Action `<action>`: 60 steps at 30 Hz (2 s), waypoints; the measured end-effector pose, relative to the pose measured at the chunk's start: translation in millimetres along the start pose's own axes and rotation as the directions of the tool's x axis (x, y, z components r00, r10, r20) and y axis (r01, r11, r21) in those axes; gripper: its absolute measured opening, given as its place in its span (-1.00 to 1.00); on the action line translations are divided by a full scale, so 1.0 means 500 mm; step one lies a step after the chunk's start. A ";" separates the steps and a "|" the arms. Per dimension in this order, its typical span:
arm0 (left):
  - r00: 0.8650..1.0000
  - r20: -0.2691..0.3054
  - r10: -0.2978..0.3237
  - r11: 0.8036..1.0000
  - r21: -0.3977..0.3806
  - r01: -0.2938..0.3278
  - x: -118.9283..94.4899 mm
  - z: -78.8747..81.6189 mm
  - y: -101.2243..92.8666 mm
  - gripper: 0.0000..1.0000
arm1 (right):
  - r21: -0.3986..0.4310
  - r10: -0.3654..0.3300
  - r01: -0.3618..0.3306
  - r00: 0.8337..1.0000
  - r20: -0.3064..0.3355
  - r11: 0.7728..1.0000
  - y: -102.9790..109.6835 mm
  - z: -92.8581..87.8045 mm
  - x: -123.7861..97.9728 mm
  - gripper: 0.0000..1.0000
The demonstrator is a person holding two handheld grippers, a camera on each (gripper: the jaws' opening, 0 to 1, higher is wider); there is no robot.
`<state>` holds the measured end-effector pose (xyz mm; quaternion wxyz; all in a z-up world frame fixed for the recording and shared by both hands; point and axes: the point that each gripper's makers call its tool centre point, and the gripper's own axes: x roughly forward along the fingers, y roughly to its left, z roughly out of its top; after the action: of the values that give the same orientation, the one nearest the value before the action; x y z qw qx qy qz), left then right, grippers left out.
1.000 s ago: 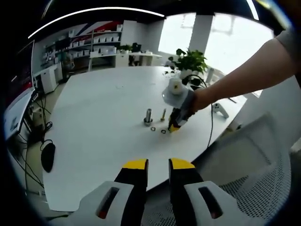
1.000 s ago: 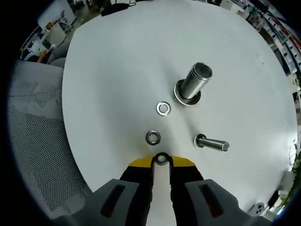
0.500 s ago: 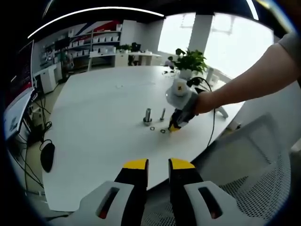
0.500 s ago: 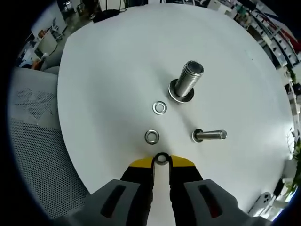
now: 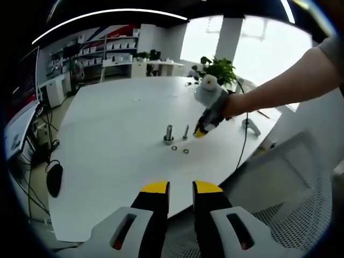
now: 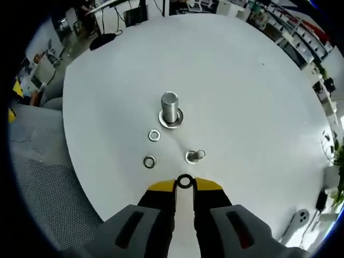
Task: Place the washer onto the threaded stud by aligning its center hole with the stud, sliding it down to the base, and recovering from edge contact or off-axis alignment until the washer reaches the visible bottom stop.
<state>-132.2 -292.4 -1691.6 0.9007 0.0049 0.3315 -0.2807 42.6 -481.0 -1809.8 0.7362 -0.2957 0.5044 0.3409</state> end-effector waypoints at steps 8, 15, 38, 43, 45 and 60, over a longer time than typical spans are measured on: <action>1.000 0.007 0.001 1.000 0.000 -0.001 -0.001 0.002 0.001 -0.71 | -0.012 -0.020 0.020 0.999 0.029 1.000 -0.010 0.018 -0.012 -0.74; 1.000 0.015 0.004 1.000 0.000 -0.004 -0.002 0.005 0.003 -0.71 | -0.089 -0.026 0.030 0.999 0.040 0.996 -0.002 0.039 -0.027 -0.74; 1.000 0.009 0.012 1.000 -0.004 -0.012 -0.001 0.004 0.005 -0.72 | -0.135 -0.030 0.034 0.999 0.032 0.990 -0.019 0.062 -0.004 -0.73; 1.000 0.009 0.012 1.000 -0.005 -0.012 -0.001 0.004 0.006 -0.72 | -0.145 -0.015 0.015 1.000 0.005 0.989 -0.014 0.056 0.013 -0.73; 1.000 0.008 0.012 1.000 -0.006 -0.012 0.000 0.004 0.006 -0.73 | -0.146 -0.010 0.009 1.000 -0.007 0.989 -0.013 0.054 0.023 -0.73; 1.000 -0.003 0.008 1.000 -0.011 -0.008 0.001 -0.001 0.004 -0.74 | -0.143 0.008 -0.017 0.998 -0.068 0.990 0.004 0.032 0.070 -0.72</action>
<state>-131.1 -290.7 -1692.4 0.9014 0.0017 0.3345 -0.2751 58.6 -460.1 -1838.2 0.6935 -0.3560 0.5049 0.3708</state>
